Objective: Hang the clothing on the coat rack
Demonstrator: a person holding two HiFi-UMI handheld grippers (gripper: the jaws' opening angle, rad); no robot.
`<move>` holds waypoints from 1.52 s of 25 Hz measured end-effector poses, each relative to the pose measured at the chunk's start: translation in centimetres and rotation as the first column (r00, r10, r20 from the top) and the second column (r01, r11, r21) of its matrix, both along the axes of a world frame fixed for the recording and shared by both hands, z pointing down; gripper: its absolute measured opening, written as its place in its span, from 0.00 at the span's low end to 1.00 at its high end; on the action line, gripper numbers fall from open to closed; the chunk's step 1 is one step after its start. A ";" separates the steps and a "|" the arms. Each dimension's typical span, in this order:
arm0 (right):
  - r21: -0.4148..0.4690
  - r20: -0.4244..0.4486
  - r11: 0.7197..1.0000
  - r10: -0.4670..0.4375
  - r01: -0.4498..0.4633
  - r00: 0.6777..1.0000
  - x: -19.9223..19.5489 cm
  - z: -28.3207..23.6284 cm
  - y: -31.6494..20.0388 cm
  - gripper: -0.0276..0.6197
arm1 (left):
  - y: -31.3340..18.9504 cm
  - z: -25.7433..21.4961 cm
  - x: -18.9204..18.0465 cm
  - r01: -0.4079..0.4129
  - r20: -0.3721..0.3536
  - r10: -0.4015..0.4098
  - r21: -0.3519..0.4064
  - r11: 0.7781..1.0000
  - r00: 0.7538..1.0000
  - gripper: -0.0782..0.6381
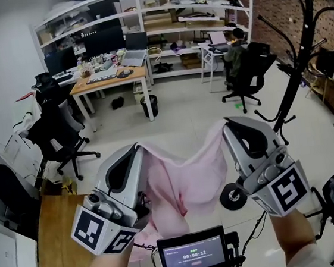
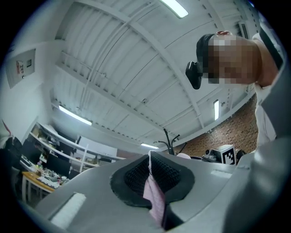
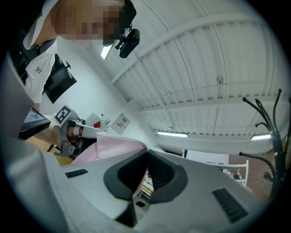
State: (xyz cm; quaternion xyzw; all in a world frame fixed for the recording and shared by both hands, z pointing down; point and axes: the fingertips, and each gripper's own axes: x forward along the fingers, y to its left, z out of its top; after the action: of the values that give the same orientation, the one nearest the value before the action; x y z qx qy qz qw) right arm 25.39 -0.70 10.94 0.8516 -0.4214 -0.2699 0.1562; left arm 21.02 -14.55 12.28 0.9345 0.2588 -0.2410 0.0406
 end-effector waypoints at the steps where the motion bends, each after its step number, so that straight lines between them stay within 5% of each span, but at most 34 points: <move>1: 0.003 -0.010 1.000 0.018 -0.018 1.000 -0.1 -0.2 0.2 0.05 | 0.2 0.0 0.3 -0.023 0.000 0.023 -0.003 1.000 1.000 0.12; 17: 0.049 0.005 0.939 0.341 -0.341 0.940 2.2 -0.6 9.6 0.05 | 7.8 1.0 7.0 -0.302 0.043 0.302 0.009 0.953 0.952 0.12; 24: 0.038 -0.047 0.897 0.442 -0.441 0.896 3.7 -2.8 16.9 0.05 | 15.3 -2.1 9.7 -0.400 -0.017 0.401 0.045 0.915 0.916 0.12; 38: 0.052 -0.215 0.851 0.521 -0.523 0.826 4.3 -10.7 29.2 0.05 | 27.3 -9.6 11.8 -0.462 -0.141 0.475 0.121 0.879 0.868 0.12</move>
State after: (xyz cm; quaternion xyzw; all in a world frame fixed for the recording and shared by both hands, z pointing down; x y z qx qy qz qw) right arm 29.70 28.54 0.23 0.8980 -0.1537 -0.3080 0.2740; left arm 32.85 12.73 2.73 0.8212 0.4900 -0.2902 0.0371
